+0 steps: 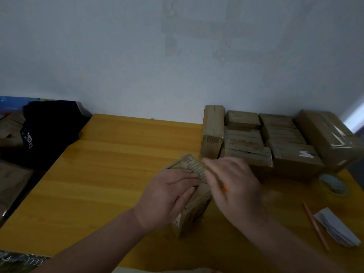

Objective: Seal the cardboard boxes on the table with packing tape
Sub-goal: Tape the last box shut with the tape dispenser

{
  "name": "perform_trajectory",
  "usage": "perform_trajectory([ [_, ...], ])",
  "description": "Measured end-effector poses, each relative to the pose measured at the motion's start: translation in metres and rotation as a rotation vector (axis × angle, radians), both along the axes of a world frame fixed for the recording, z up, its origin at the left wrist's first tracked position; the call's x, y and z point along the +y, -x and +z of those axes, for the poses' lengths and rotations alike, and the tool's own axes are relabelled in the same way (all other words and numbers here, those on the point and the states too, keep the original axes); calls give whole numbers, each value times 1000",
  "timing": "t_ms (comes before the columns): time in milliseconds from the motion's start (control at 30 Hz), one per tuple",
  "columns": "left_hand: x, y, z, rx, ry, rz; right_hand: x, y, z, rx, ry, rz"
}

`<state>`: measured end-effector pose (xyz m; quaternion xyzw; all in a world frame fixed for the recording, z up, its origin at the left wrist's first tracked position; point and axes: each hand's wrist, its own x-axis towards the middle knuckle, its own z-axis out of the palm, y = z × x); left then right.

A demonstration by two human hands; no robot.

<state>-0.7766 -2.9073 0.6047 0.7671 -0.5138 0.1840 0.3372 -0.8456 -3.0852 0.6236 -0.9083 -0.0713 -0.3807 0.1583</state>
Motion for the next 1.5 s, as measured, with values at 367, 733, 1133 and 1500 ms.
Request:
perform_trajectory([
  [367, 1, -30, 24, 622, -96, 387, -2, 0, -15, 157, 264, 72],
  [733, 11, -34, 24, 405, -413, 136, -1, 0, -16, 206, 211, 79],
  [1133, 12, -25, 12, 140, -251, 143, -5, -6, -8, 143, 5, 79],
  [1500, 10, -16, 5, 4, -52, 107, 7, -61, 40, 707, -168, -189],
])
